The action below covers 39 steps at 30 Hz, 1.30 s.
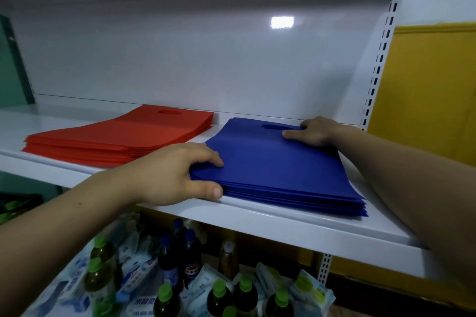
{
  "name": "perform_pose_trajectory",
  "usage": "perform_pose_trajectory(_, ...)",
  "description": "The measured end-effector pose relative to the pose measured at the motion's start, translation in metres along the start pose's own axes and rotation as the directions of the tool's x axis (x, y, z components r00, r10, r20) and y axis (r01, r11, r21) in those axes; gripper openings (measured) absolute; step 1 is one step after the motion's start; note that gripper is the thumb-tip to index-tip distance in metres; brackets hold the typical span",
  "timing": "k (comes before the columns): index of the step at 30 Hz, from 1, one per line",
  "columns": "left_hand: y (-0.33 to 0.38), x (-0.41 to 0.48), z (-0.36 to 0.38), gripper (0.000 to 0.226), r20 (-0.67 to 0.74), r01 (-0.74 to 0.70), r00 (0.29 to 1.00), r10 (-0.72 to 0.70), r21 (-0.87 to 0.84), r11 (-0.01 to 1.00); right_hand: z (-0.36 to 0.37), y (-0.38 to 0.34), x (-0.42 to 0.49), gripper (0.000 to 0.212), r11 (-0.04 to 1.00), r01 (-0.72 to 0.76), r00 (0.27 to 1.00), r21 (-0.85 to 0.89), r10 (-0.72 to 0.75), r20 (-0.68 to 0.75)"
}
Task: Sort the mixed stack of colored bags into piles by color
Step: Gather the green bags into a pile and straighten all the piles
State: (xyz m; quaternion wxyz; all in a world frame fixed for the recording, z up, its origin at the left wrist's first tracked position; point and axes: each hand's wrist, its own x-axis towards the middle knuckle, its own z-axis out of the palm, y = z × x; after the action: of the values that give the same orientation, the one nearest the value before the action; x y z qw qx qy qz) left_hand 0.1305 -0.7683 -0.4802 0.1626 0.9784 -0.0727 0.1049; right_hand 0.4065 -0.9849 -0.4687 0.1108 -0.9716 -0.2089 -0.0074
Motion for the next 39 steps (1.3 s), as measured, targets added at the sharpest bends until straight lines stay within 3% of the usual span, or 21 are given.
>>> perform_pose_trajectory(3, 0.001, 0.002, 0.001, 0.11, 0.038, 0.004, 0.999, -0.007, 0.069, 0.998, 0.0, 0.003, -0.001, 0.094, 1.0, -0.01, 1.0, -0.001, 0.01, 0.006)
perform_pose_trajectory(8, -0.001, 0.003, -0.002, 0.112, 0.043, 0.015, 0.999, -0.017, 0.047, 0.999, -0.001, 0.001, -0.005, 0.094, 0.999, 0.002, 0.996, -0.037, -0.005, -0.084)
perform_pose_trajectory(21, 0.0, 0.001, -0.005, 0.112, 0.039, 0.006, 0.999, -0.007, 0.035, 0.999, -0.001, -0.002, -0.014, 0.082, 0.999, 0.04, 0.998, -0.03, -0.042, -0.054)
perform_pose_trajectory(22, 0.003, 0.003, -0.007, 0.108, 0.024, 0.028, 0.999, -0.028, 0.015, 0.999, -0.003, -0.003, -0.016, 0.084, 0.998, 0.037, 0.996, -0.041, -0.04, -0.076)
perform_pose_trajectory(25, 0.006, 0.02, -0.014, 0.053, -0.036, 0.092, 0.995, -0.094, -0.06, 0.994, -0.012, -0.01, -0.023, 0.086, 0.994, 0.03, 0.995, -0.102, -0.04, -0.096)
perform_pose_trajectory(26, 0.005, 0.03, -0.016, 0.044, -0.039, 0.108, 0.993, -0.11, -0.048, 0.993, -0.015, -0.013, -0.026, 0.083, 0.989, 0.042, 0.995, -0.139, -0.054, -0.079)
perform_pose_trajectory(31, -0.007, 0.098, -0.022, 0.061, 0.099, 0.182, 0.973, -0.207, 0.214, 0.96, -0.029, -0.038, -0.069, 0.066, 0.978, 0.119, 0.993, -0.172, -0.122, -0.003)
perform_pose_trajectory(39, -0.019, 0.184, 0.003, 0.074, 0.147, 0.195, 0.959, -0.243, 0.284, 0.939, -0.016, -0.052, -0.144, 0.054, 0.989, 0.125, 0.989, -0.081, -0.118, 0.084)
